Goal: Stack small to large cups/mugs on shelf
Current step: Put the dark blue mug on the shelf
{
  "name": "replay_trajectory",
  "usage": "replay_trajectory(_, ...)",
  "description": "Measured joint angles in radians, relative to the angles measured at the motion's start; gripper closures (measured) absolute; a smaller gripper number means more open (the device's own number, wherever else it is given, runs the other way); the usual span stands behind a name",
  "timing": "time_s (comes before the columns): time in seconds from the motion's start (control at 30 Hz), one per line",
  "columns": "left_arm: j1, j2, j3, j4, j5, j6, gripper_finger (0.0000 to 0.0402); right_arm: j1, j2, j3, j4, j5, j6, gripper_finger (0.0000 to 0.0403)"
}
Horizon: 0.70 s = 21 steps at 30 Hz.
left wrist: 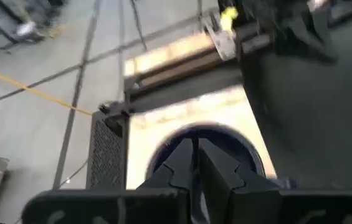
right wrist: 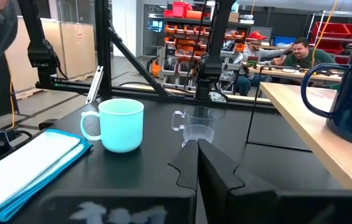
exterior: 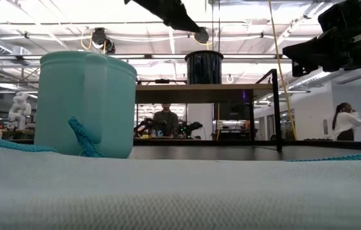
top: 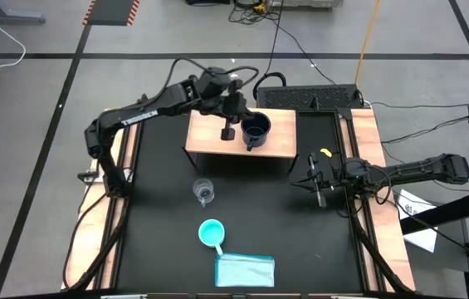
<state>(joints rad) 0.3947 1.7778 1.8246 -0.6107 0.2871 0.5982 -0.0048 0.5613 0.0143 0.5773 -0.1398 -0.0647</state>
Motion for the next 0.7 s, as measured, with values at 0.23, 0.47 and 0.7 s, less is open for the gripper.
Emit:
replay_trajectory(0.23, -0.011, 0.047, 0.104, -0.11, 0.001, 0.043, 0.0306, 0.0, 0.01, 0.0, -0.02, 0.0, 0.0, 0.0403)
replay_trajectory(0.47, -0.023, 0.048, 0.104, -0.188, -0.041, 0.119, 0.0189, 0.0, 0.044, 0.0, -0.022, 0.005, 0.0, 0.0403)
replay_trajectory(0.7, -0.044, 0.051, 0.104, -0.255, -0.134, 0.211, 0.0128, 0.0, 0.061, 0.0, -0.021, 0.006, 0.0, 0.0403)
